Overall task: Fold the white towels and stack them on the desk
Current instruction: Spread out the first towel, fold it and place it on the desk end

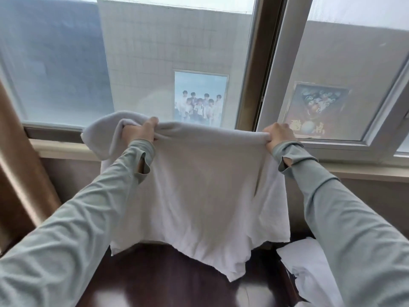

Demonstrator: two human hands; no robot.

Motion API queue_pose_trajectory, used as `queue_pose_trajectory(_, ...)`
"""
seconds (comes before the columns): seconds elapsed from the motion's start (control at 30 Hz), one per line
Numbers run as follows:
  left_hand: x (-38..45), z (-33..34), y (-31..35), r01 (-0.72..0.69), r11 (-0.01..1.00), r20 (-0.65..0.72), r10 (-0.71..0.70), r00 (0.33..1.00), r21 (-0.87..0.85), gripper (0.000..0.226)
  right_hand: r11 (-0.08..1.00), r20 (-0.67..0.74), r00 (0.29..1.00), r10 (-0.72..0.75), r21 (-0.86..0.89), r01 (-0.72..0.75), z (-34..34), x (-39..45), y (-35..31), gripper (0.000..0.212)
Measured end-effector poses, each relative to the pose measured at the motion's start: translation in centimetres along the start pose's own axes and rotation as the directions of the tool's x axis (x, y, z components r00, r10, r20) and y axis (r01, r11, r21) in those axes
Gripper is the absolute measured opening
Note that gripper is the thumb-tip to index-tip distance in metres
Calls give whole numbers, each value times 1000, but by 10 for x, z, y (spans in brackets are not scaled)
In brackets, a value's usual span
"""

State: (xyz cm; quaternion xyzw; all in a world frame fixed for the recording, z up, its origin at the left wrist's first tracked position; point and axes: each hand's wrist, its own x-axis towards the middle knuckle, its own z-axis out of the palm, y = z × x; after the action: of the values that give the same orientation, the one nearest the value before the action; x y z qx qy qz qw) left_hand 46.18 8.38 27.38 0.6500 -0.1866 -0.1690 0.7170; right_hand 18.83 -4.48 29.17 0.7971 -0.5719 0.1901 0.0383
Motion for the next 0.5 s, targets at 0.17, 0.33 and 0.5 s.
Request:
queue_pose_trajectory(0.17, 3, -2, -10, 34, 999, -25, -33, 999, 43, 58, 991, 31, 991, 132, -30, -131, 28, -2, 25, 27)
queue_pose_trajectory(0.33, 3, -11, -5, -66, 982, -122, 89, 989, 177, 56, 996, -61, 994, 90, 15, -89, 21, 2, 35, 26)
queue_pose_trajectory(0.5, 49, -18, 30, -167, 969, -243, 209, 947, 182, 40, 995, -317, 947, 55, 94, -27, 0, 9, 39, 40)
